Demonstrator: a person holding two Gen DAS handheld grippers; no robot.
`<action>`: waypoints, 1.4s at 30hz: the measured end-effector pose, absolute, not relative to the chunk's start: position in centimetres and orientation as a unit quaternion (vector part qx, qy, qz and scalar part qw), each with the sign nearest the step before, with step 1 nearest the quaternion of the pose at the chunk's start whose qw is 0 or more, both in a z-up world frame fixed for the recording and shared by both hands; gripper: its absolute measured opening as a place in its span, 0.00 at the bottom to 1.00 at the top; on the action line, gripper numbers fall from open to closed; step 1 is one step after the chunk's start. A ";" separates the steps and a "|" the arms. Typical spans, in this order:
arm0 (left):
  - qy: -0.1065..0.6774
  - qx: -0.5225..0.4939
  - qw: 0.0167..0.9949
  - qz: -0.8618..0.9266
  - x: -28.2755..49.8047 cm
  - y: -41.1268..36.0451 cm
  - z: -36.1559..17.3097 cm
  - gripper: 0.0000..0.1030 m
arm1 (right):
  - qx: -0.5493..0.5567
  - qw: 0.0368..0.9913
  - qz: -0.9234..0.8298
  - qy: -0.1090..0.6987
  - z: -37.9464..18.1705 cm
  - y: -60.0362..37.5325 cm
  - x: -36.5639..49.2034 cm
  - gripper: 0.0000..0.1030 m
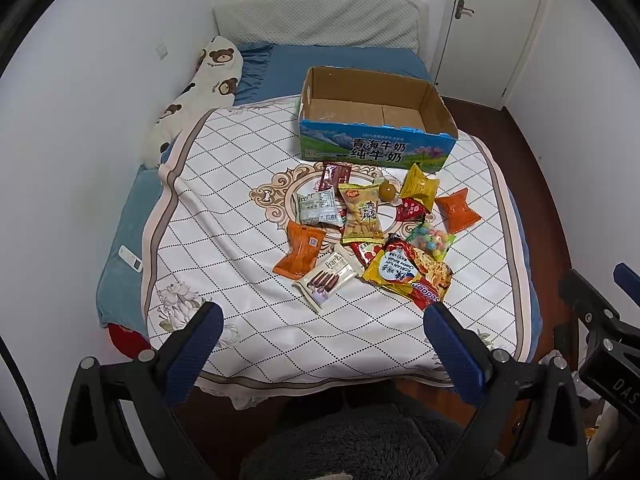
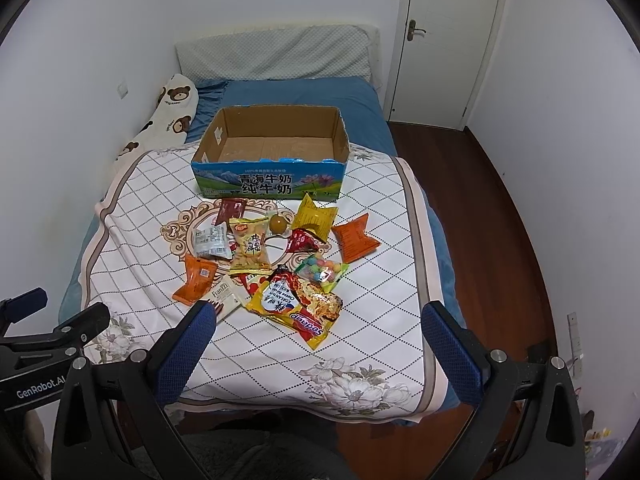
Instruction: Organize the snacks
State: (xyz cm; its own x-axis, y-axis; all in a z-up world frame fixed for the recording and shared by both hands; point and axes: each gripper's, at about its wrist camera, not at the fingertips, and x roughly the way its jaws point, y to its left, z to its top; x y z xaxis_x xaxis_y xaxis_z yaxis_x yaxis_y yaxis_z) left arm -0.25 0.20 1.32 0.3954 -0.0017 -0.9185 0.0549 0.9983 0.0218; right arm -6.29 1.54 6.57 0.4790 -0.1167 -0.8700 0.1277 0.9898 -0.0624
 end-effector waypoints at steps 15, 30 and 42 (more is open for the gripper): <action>0.549 0.029 0.835 -0.018 -0.4 0.0 1.5 1.00 | 0.008 0.862 -0.071 0.503 7.2 1.6 -6.2 1.00; 0.546 0.029 0.837 -0.017 -0.3 0.4 1.2 1.00 | 0.010 0.862 -0.069 0.502 7.1 1.2 -5.7 1.00; 0.546 0.029 0.837 -0.018 0.2 0.6 1.0 1.00 | 0.013 0.862 -0.067 0.503 6.7 1.5 -5.4 1.00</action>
